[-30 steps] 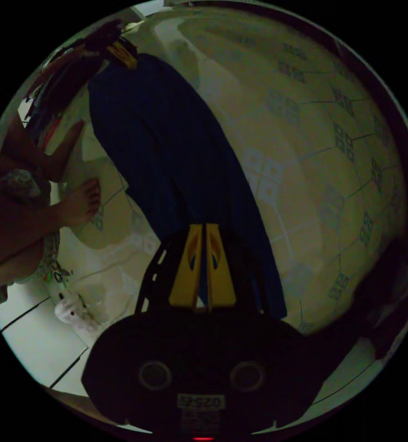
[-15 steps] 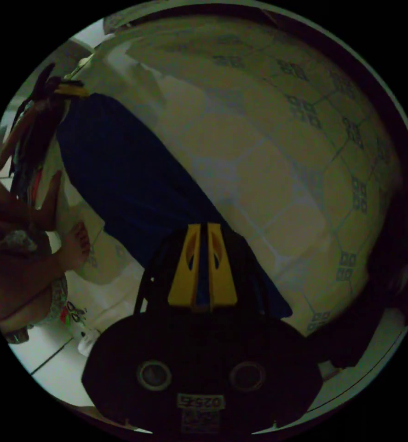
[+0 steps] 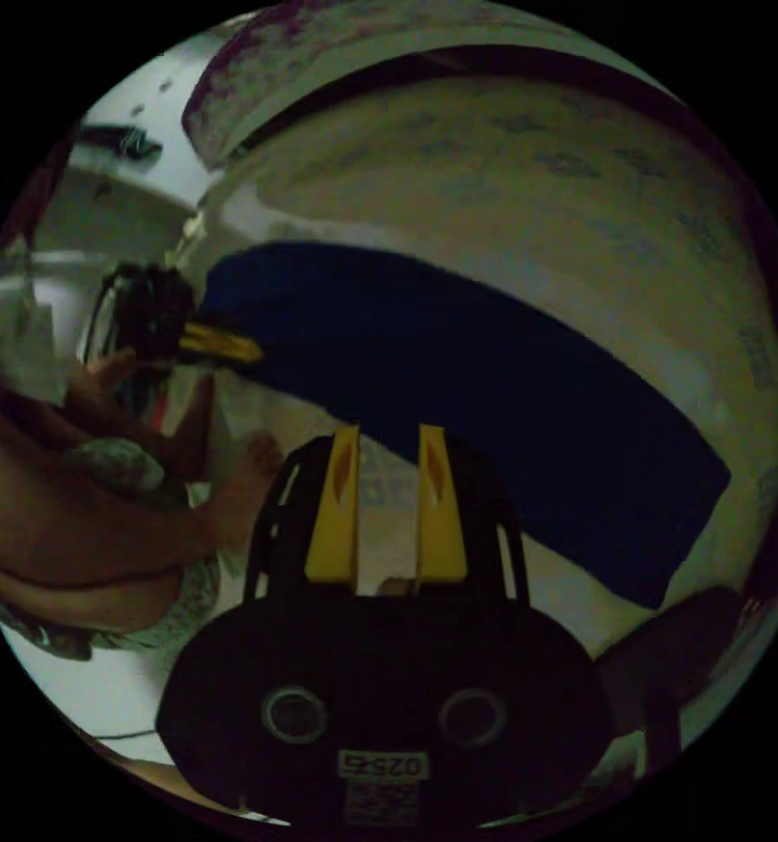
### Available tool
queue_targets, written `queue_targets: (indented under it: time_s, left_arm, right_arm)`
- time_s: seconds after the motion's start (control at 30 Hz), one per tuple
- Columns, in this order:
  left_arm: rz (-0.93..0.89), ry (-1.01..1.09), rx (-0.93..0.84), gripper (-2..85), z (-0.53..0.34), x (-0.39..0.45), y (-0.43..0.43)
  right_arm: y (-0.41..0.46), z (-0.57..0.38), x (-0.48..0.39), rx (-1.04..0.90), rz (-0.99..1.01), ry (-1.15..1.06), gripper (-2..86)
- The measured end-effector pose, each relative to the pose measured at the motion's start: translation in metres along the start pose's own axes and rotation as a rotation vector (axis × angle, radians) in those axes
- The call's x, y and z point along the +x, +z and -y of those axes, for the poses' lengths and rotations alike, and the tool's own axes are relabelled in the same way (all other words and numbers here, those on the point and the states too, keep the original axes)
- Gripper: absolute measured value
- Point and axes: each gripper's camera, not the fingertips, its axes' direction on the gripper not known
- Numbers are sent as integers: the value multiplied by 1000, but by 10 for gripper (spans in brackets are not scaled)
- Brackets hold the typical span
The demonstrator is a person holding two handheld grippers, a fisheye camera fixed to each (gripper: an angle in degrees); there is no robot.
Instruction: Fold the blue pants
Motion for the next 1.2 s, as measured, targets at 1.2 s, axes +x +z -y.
queue_targets:
  time_s: [1.2]
  left_arm:
    - [38,250,-141,49,-49,-115,36]
  right_arm:
    - [-16,46,10,-185,-102,-359,-9]
